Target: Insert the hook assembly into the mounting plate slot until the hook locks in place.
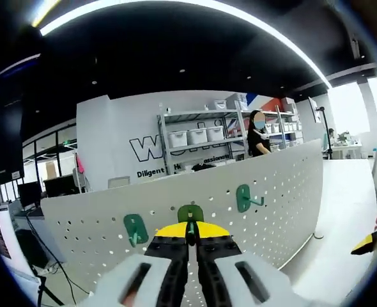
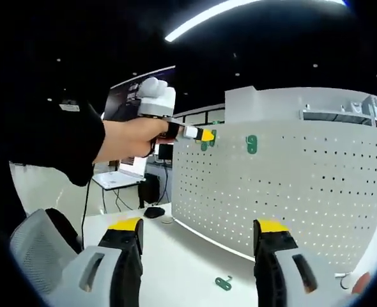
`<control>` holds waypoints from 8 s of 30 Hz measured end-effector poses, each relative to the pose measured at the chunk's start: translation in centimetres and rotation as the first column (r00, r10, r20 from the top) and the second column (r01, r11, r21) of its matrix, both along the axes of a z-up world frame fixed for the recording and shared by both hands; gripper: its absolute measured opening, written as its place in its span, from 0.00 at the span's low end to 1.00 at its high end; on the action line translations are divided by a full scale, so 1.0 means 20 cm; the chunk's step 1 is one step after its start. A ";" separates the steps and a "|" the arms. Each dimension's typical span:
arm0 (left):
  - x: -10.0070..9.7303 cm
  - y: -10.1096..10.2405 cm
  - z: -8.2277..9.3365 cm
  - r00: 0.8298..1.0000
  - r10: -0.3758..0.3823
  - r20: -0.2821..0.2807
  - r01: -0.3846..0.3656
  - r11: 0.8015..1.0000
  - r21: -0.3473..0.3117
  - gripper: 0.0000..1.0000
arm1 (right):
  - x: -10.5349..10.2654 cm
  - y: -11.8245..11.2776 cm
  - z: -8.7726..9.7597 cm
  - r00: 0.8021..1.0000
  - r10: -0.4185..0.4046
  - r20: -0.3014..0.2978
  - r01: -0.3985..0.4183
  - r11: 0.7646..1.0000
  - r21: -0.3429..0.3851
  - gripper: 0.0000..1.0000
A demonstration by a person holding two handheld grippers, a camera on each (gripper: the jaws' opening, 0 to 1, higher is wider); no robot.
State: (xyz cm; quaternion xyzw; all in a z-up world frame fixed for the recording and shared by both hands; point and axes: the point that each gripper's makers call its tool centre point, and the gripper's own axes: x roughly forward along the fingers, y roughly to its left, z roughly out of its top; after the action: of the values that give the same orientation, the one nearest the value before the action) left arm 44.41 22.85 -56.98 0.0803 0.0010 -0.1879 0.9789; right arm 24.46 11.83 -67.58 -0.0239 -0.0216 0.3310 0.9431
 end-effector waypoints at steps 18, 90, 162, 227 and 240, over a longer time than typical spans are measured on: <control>0.11 0.04 -0.03 0.999 0.041 -0.015 -0.043 0.994 -0.103 0.03 | 0.02 0.01 0.02 1.000 0.007 0.030 -0.008 1.000 0.026 0.82; -0.27 0.18 -0.25 0.998 0.057 -0.016 -0.057 0.998 -0.018 0.12 | 0.03 -0.08 -0.03 0.997 -0.082 0.015 0.083 0.993 -0.084 0.55; -0.50 -0.63 -1.59 0.798 -0.196 -0.569 0.267 0.963 0.043 0.29 | 0.07 -0.21 0.01 0.981 -0.192 0.001 0.192 0.981 -0.015 0.54; -0.20 -0.52 -1.58 0.853 -0.069 -0.517 0.260 0.916 0.306 0.04 | 0.08 -0.24 0.03 0.980 -0.198 -0.006 0.198 0.980 -0.003 0.48; -0.22 -0.48 -1.48 0.854 -0.093 -0.511 0.254 0.933 0.254 0.01 | 0.07 -0.23 0.03 0.981 -0.194 0.001 0.194 0.981 -0.010 0.47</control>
State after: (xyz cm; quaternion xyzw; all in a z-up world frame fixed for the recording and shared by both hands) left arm 40.08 13.25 -86.49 0.1834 0.2719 -0.2882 0.8996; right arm 25.94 7.27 -66.99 -0.0305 -0.0178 0.2377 0.9707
